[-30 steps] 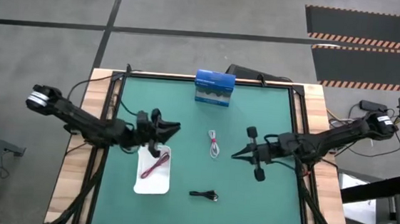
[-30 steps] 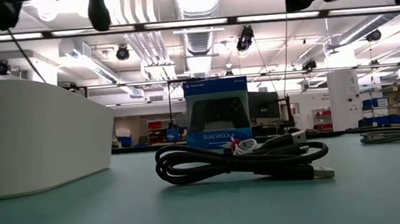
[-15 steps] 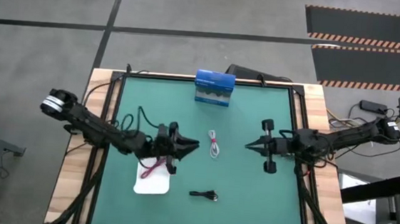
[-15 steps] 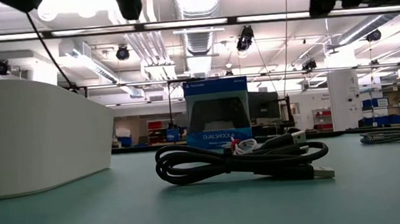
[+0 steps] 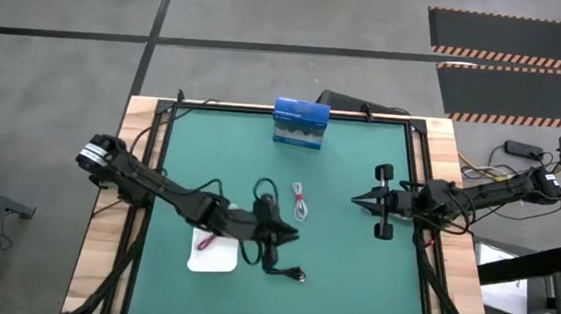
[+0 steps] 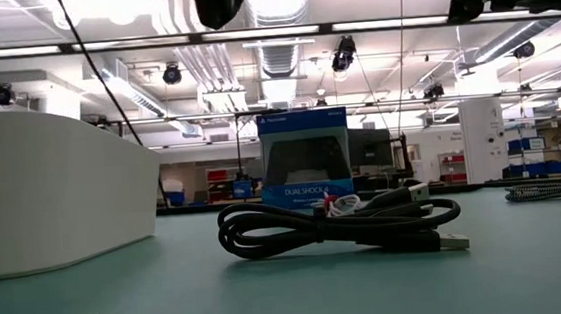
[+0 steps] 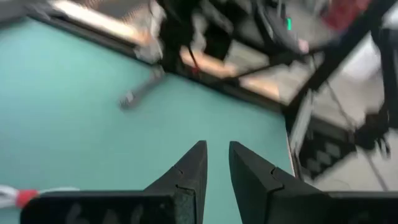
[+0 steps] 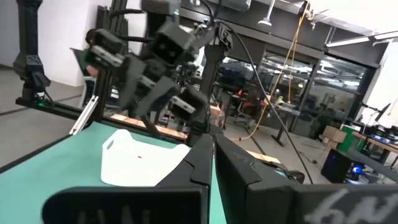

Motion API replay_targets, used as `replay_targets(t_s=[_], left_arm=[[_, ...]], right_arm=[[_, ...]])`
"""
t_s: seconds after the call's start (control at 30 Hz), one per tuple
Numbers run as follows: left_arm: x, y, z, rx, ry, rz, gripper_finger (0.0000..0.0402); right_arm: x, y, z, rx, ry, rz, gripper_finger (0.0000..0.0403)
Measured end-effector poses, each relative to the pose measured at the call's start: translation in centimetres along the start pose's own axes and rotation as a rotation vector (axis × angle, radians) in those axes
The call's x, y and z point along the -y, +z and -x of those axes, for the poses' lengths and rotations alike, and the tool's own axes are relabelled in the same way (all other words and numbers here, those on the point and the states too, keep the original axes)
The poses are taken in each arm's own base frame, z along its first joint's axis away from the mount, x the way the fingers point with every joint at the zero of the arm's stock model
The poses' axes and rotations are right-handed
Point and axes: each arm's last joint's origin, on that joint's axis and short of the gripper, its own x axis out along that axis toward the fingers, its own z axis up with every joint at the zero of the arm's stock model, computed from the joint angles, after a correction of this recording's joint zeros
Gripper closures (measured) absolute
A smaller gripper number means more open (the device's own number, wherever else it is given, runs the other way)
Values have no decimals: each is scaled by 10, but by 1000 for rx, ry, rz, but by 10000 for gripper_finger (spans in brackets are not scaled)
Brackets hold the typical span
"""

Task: Pick and place USB-C Cables
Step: Put the black charger cable into the white bin

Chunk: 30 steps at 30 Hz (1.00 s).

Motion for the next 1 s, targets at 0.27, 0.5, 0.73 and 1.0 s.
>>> replay_targets(t_s=[0.27, 0.5, 0.73, 1.0], left_arm=[[26, -21, -16, -202, -61, -80, 350], [43, -47, -38, -351, -33, -247, 350], [42, -69, -57, -510, 41, -357, 350], [39, -86, -66, -562, 34, -358, 350]], right_arm=[[0, -1, 0, -4, 1, 0, 394], [0, -1, 0, -4, 1, 1, 394], [0, -1, 0, -6, 1, -7, 394], [0, -1, 0, -12, 3, -5, 394]])
